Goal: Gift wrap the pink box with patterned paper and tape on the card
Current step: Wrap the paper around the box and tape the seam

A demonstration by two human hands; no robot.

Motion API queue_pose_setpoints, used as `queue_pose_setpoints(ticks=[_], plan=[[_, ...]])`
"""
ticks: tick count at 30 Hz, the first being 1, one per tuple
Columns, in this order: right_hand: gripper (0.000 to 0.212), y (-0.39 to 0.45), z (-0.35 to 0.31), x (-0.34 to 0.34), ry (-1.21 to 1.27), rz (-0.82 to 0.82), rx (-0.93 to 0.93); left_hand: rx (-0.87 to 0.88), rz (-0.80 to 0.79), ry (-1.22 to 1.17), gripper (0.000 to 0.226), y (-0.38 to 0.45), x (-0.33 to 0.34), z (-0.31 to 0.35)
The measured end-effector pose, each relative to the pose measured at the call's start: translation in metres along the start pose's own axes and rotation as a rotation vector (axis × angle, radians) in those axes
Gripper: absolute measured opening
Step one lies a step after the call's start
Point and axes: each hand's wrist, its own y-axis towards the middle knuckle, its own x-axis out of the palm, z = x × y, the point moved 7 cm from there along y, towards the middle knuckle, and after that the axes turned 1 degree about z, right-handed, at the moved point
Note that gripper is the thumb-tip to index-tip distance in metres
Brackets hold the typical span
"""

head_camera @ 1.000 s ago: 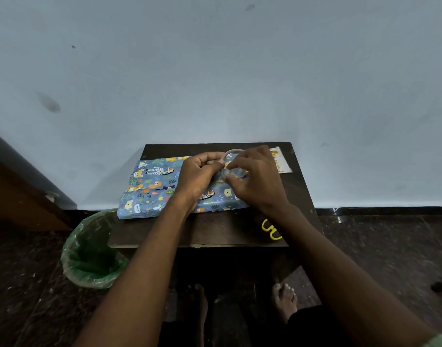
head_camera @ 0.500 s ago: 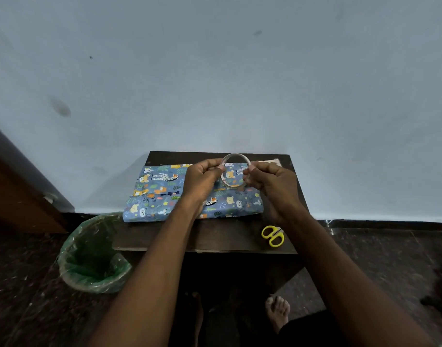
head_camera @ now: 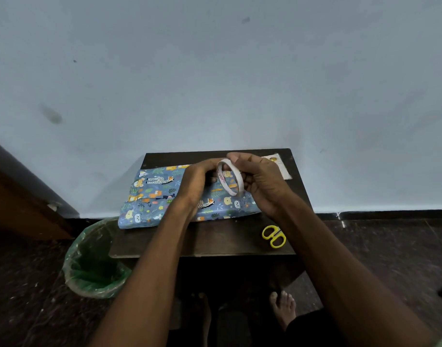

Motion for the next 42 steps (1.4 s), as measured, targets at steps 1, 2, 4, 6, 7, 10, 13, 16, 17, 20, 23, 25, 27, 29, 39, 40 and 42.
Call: queue_pose_setpoints(ticks=[1,2,4,6,7,10,13,16,17,20,23,25,27,29,39,40,42], plan=[[0.019,0.002,0.002,0.002,-0.009,-0.012,0.014,-0.022,-0.030,-0.050,0.035,0.000,0.000,0.001],[0.022,0.004,0.004,0.003,-0.013,-0.015,0.023,-0.040,-0.066,-0.091,0.040,0.000,0.001,0.001],[0.023,0.008,0.005,0.003,-0.032,-0.009,0.028,-0.056,-0.113,-0.125,0.042,0.003,0.000,0.000],[0.019,0.011,0.002,0.003,-0.059,-0.005,0.014,-0.046,-0.118,-0.118,0.031,0.005,-0.004,0.000],[0.015,0.011,0.001,0.003,-0.060,0.002,0.009,-0.032,-0.121,-0.107,0.026,0.006,-0.007,-0.001],[0.006,0.013,0.006,0.001,-0.089,0.061,0.017,-0.009,-0.136,-0.119,0.022,0.007,-0.010,-0.002],[0.010,0.015,0.010,-0.001,-0.134,0.072,0.019,-0.014,-0.110,-0.147,0.019,0.007,-0.009,-0.001],[0.010,0.013,0.008,0.000,-0.181,-0.003,0.007,-0.025,-0.047,-0.213,0.021,0.007,-0.012,0.000],[0.012,0.011,0.006,0.001,-0.225,-0.026,-0.012,-0.027,-0.034,-0.235,0.021,0.007,-0.013,0.000],[0.012,0.007,0.000,0.002,-0.402,-0.047,-0.143,-0.024,-0.036,-0.252,0.020,0.006,-0.011,0.002],[0.010,0.007,-0.003,0.002,-0.494,-0.021,-0.232,-0.002,-0.064,-0.215,0.017,0.004,-0.008,0.005],[0.014,0.008,-0.003,0.002,-0.504,-0.025,-0.244,0.011,-0.080,-0.186,0.015,0.003,-0.008,0.006],[0.016,0.009,-0.003,0.001,-0.519,-0.030,-0.255,0.004,-0.102,-0.199,0.018,0.003,-0.007,0.006],[0.017,0.010,-0.003,0.001,-0.528,-0.021,-0.279,-0.003,-0.117,-0.201,0.024,0.002,-0.007,0.006],[0.021,0.009,-0.015,0.000,-0.792,0.095,-0.521,-0.016,-0.018,-0.225,0.012,0.003,-0.012,0.004],[0.024,0.006,-0.018,0.004,-0.853,0.097,-0.577,-0.018,-0.007,-0.214,0.012,0.003,-0.012,0.003],[0.023,0.001,-0.022,0.011,-0.923,0.100,-0.673,-0.017,0.004,-0.196,0.013,0.004,-0.014,0.001]])
